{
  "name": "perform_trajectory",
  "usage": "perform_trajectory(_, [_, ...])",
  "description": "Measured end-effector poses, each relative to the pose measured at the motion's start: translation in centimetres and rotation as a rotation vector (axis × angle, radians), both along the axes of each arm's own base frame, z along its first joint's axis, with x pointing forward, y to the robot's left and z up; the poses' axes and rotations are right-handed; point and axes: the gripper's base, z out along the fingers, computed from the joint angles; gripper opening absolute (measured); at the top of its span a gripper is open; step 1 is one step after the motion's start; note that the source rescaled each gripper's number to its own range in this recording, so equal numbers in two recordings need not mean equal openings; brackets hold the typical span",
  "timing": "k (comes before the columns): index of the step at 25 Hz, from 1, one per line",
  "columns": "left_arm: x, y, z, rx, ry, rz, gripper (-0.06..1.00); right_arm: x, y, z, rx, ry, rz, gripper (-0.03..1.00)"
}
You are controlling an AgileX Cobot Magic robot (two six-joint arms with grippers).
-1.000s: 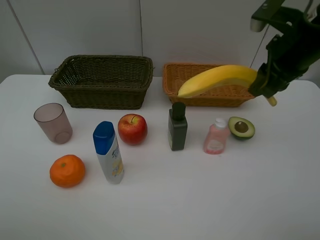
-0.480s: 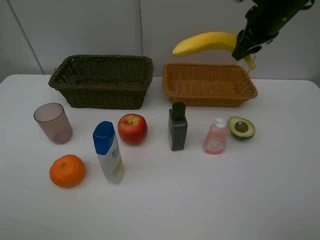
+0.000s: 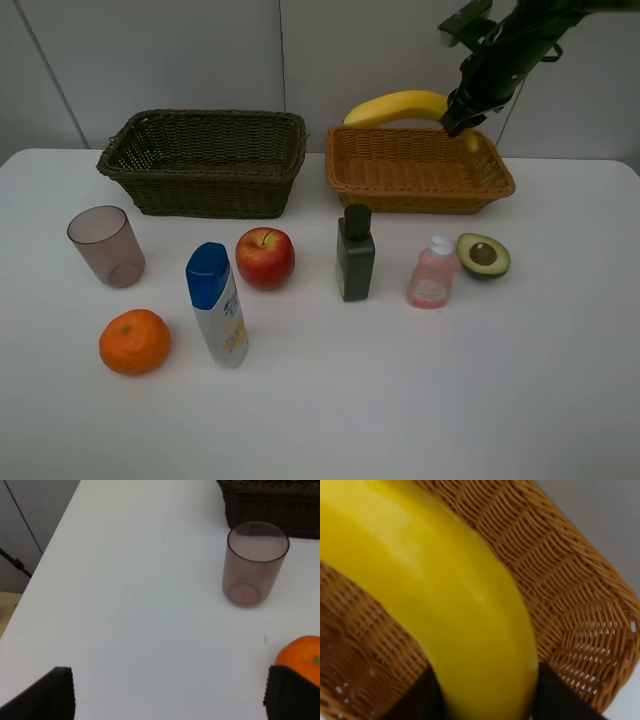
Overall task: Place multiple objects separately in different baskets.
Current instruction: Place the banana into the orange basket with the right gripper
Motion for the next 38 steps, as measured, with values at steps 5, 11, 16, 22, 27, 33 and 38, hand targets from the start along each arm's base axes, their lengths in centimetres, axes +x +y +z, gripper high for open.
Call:
perform_trajectory(5, [0.0,0.0,0.0,0.000,0.000,0.000,1.00,2.2,-1.3,-1.9,0.000,0.002,-0.032,0.06])
perform_trajectory(11, [0.0,0.0,0.0,0.000,0.000,0.000,1.00,3.8,-3.1,-4.9,-0.003,0.017,-0.069,0.06])
perform_trajectory(16, [0.0,0.0,0.0,0.000,0.000,0.000,1.00,4.0,-3.8,-6.6,0.015,0.046,-0.092,0.06])
perform_trajectory(22, [0.0,0.0,0.0,0.000,0.000,0.000,1.00,4.2,-3.9,-6.9,0.033,0.045,-0.102,0.06])
perform_trajectory(27, [0.0,0.0,0.0,0.000,0.000,0.000,1.00,4.2,-3.9,-7.2,0.040,0.050,-0.105,0.06])
perform_trajectory(33, [0.0,0.0,0.0,0.000,0.000,0.000,1.00,4.3,-3.9,-7.4,0.040,0.052,-0.105,0.06])
perform_trajectory(38, [0.0,0.0,0.0,0.000,0.000,0.000,1.00,4.3,-3.9,-7.4,0.040,0.052,-0.105,0.06])
